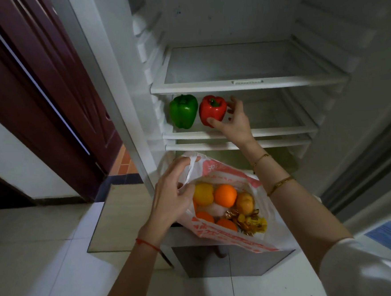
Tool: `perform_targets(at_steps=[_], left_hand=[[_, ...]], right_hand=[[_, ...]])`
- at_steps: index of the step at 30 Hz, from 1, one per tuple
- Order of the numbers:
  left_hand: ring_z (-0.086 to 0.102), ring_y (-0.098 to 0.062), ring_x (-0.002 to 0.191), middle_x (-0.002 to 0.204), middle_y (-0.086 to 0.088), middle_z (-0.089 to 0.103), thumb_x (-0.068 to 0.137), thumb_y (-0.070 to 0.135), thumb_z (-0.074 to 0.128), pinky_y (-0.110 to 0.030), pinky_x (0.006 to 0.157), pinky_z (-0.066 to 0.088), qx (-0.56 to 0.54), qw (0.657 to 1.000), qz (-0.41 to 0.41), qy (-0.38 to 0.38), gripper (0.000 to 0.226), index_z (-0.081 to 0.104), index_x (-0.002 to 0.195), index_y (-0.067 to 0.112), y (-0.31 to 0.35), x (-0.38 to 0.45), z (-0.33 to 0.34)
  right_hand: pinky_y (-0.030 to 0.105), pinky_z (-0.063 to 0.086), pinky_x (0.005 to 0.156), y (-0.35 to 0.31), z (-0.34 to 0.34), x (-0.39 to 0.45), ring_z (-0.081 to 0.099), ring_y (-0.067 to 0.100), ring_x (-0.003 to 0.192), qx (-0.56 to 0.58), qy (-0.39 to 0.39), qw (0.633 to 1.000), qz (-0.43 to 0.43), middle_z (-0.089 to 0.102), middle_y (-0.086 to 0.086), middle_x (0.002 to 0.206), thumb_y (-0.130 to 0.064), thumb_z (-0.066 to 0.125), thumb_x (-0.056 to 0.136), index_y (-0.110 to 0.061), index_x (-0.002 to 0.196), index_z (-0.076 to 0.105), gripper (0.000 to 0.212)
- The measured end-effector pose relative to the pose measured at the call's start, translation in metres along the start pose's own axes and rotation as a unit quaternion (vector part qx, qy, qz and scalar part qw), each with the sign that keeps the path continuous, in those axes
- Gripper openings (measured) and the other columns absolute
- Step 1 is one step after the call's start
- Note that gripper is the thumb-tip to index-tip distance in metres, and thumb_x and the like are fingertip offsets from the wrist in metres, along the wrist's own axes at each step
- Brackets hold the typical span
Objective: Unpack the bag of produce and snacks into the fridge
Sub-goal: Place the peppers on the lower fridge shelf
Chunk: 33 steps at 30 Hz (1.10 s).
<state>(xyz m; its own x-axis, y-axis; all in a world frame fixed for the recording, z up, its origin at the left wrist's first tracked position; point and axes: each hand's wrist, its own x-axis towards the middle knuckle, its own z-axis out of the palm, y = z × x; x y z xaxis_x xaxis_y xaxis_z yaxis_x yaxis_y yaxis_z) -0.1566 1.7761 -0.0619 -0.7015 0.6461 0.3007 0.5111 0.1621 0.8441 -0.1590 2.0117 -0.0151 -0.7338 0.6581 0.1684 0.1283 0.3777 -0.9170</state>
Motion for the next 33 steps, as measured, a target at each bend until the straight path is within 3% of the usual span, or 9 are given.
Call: perform_targets(at_steps=[3, 6, 10, 14, 16, 21, 26, 31, 33], left_hand=[[0.060, -0.004, 0.108, 0.125, 0.035, 0.051, 0.082, 0.016, 0.052, -0.022, 0.068, 0.050, 0.007, 1.000, 0.000, 0.003, 0.057, 0.048, 0.125, 0.052, 0.003, -0.002, 0.000], [0.053, 0.008, 0.114, 0.124, 0.040, 0.049, 0.083, 0.013, 0.054, -0.023, 0.073, 0.053, 0.009, 1.000, 0.002, 0.000, 0.055, 0.049, 0.123, 0.050, 0.004, -0.004, 0.002], [0.057, -0.007, 0.119, 0.132, 0.017, 0.056, 0.081, 0.020, 0.051, -0.040, 0.078, 0.059, 0.009, 1.000, 0.015, -0.014, 0.051, 0.054, 0.131, 0.031, 0.000, -0.008, 0.005], [0.058, -0.007, 0.117, 0.130, 0.015, 0.056, 0.081, 0.034, 0.047, -0.038, 0.079, 0.059, 0.015, 1.000, 0.021, -0.013, 0.050, 0.053, 0.130, 0.029, 0.000, -0.012, 0.007], [0.058, -0.007, 0.116, 0.129, 0.014, 0.057, 0.081, 0.033, 0.048, -0.037, 0.078, 0.059, 0.011, 1.000, 0.024, -0.011, 0.049, 0.053, 0.130, 0.029, 0.001, -0.013, 0.007], [0.060, -0.010, 0.115, 0.131, 0.011, 0.058, 0.081, 0.020, 0.051, -0.030, 0.074, 0.057, 0.018, 1.000, 0.017, -0.008, 0.051, 0.054, 0.132, 0.026, -0.001, -0.016, 0.009], [0.052, 0.010, 0.112, 0.129, 0.015, 0.054, 0.083, 0.009, 0.055, -0.015, 0.076, 0.051, 0.027, 0.999, 0.028, 0.001, 0.049, 0.055, 0.131, 0.022, 0.006, -0.020, 0.008], [0.057, 0.001, 0.107, 0.125, 0.013, 0.057, 0.082, 0.011, 0.054, -0.030, 0.076, 0.057, 0.026, 0.999, 0.037, -0.002, 0.046, 0.056, 0.127, 0.022, 0.009, -0.019, 0.005], [0.059, -0.005, 0.104, 0.123, 0.013, 0.058, 0.081, 0.011, 0.053, -0.037, 0.073, 0.058, 0.027, 0.999, 0.036, -0.003, 0.046, 0.056, 0.126, 0.022, 0.007, -0.018, 0.005]], right_hand=[[0.027, 0.046, 0.098, 0.003, -0.008, -0.017, 0.053, 0.018, 0.117, -0.031, 0.073, 0.997, -0.027, 0.054, 0.006, 0.129, -0.030, 0.078, 0.080, -0.012, 0.132, 0.044, 0.064], [0.021, 0.048, 0.069, 0.008, -0.020, -0.049, 0.057, 0.009, 0.076, -0.017, 0.139, 0.985, -0.100, 0.061, 0.003, 0.086, -0.024, 0.066, 0.088, -0.009, 0.094, 0.058, 0.019], [0.019, 0.046, 0.054, 0.028, -0.038, -0.097, 0.058, 0.006, 0.054, -0.086, -0.047, 0.988, -0.118, 0.063, -0.002, 0.061, -0.015, 0.055, 0.095, -0.012, 0.068, 0.064, 0.029], [0.031, 0.055, 0.064, 0.076, -0.034, -0.121, 0.067, 0.013, 0.068, -0.242, -0.197, 0.947, -0.075, 0.072, -0.001, 0.073, -0.022, 0.060, 0.092, -0.014, 0.074, 0.071, 0.022], [0.032, 0.052, 0.071, 0.107, -0.029, -0.125, 0.067, 0.020, 0.085, -0.312, -0.210, 0.926, -0.033, 0.073, 0.003, 0.090, -0.024, 0.061, 0.089, -0.014, 0.092, 0.070, 0.014], [0.042, 0.049, 0.095, 0.147, -0.020, -0.129, 0.060, 0.035, 0.112, -0.359, -0.224, 0.904, 0.064, 0.061, 0.015, 0.123, -0.027, 0.061, 0.088, -0.012, 0.142, 0.039, 0.061], [0.048, 0.029, 0.114, 0.171, -0.011, -0.125, 0.033, 0.037, 0.139, -0.387, -0.224, 0.886, 0.123, 0.032, 0.015, 0.152, -0.030, 0.049, 0.096, -0.013, 0.148, 0.033, 0.057], [0.028, 0.049, 0.093, 0.169, -0.012, -0.121, 0.055, 0.026, 0.114, -0.338, -0.180, 0.919, 0.090, 0.056, 0.007, 0.116, -0.028, 0.052, 0.095, -0.015, 0.122, 0.052, 0.029], [0.030, 0.053, 0.088, 0.160, -0.015, -0.117, 0.058, 0.016, 0.100, -0.310, -0.191, 0.930, 0.056, 0.058, -0.001, 0.107, -0.034, 0.068, 0.084, -0.022, 0.122, 0.049, 0.044]])
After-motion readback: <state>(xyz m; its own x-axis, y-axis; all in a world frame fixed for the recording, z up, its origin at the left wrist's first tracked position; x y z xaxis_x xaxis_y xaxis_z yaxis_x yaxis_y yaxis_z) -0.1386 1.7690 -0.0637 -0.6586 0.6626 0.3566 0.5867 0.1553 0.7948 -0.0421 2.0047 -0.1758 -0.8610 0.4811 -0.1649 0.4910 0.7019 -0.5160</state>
